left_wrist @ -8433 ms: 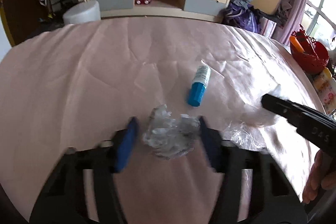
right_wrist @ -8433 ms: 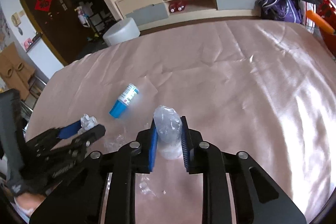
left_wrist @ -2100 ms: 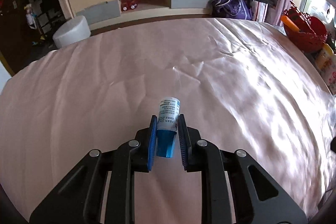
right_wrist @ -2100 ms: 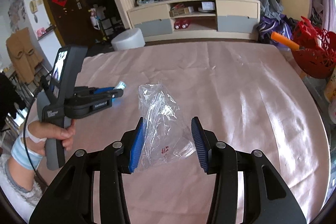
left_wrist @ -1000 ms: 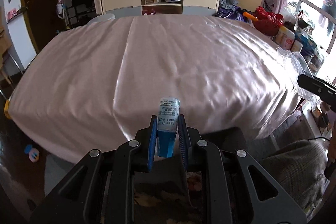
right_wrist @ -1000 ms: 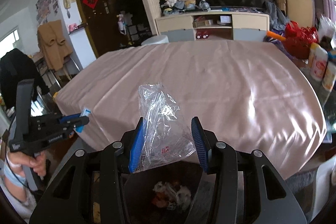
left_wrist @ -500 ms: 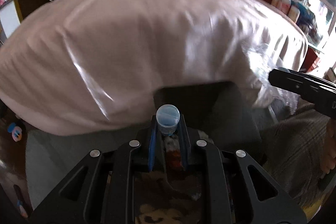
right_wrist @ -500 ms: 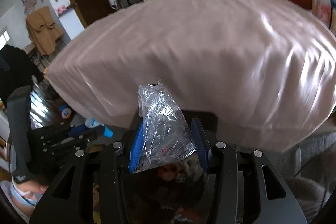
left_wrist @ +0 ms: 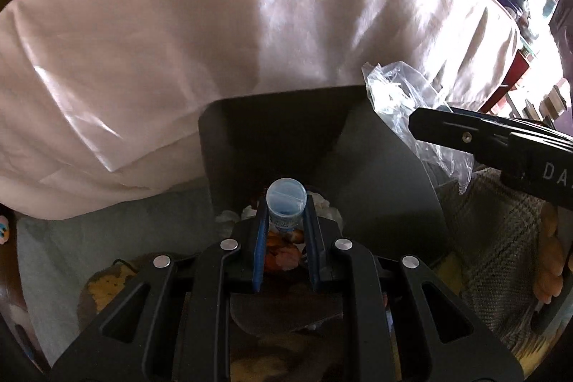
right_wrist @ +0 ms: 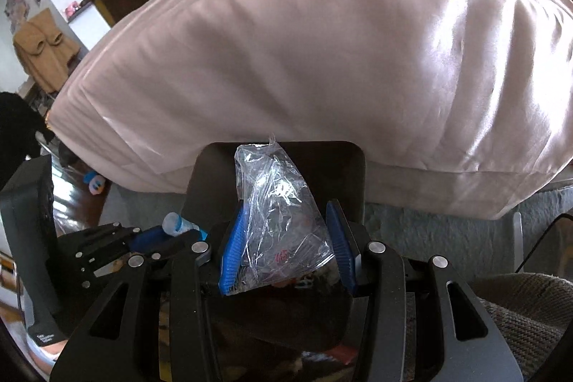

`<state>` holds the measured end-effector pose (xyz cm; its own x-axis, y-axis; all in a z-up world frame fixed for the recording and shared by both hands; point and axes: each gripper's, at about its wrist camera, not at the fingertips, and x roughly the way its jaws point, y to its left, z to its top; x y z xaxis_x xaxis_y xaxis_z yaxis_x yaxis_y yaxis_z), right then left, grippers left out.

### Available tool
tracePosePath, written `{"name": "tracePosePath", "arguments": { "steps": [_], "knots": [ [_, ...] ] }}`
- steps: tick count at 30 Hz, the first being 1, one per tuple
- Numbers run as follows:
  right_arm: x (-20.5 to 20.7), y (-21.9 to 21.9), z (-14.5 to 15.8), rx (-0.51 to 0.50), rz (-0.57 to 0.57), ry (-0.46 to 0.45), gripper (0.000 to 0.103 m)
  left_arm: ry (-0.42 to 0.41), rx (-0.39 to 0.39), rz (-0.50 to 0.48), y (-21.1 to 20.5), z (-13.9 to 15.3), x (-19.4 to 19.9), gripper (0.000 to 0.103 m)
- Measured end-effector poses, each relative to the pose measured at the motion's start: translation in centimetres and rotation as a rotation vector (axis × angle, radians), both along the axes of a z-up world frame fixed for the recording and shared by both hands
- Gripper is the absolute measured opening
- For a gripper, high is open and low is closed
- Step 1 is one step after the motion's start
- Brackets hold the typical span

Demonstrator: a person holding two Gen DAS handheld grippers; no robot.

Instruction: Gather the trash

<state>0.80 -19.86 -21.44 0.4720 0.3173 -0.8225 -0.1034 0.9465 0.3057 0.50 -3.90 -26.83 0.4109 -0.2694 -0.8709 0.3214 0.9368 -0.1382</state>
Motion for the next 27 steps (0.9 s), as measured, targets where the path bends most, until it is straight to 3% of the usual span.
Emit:
{"name": "tracePosePath", "arguments": {
  "steps": [6,7,10,11,15,19,22,27],
  "knots": [
    [0.5,0.0,-0.2,0.010,-0.027,0.020,0.051,0.023,-0.022,-0.031,-0.5,-0.4,0.4,0.018],
    [0.5,0.0,-0.2,0.010,-0.029,0.023,0.053,0.024,-0.023,-0.034,-0.3,-0.4,0.4,0.022],
    [0.5,-0.1,-0.3,0.006,-0.041,0.023,0.072,0.018,-0.021,-0.024,-0.1,-0.1,0.4,0.040],
    [0.7,-0.1,-0.2,0.005,-0.046,0.021,0.074,0.013,-0.017,-0.016,0.1,-0.1,0.4,0.047],
    [0.8,-0.7,-0.1,0.006,-0.075,0.011,0.077,-0.011,-0.004,0.015,1.3,0.6,0.4,0.062],
    [0.6,-1.4,1.3,0.007,-0.107,-0.053,0.098,-0.077,0.031,0.060,3.2,2.6,0.6,0.081],
    [0.6,-1.8,2.4,-0.015,-0.117,-0.096,0.100,-0.138,0.032,0.098,4.5,4.9,0.9,0.095],
    [0.7,-1.8,4.3,-0.086,-0.126,-0.148,0.100,-0.214,0.024,0.128,5.3,8.7,1.6,0.095]
  ]
}}
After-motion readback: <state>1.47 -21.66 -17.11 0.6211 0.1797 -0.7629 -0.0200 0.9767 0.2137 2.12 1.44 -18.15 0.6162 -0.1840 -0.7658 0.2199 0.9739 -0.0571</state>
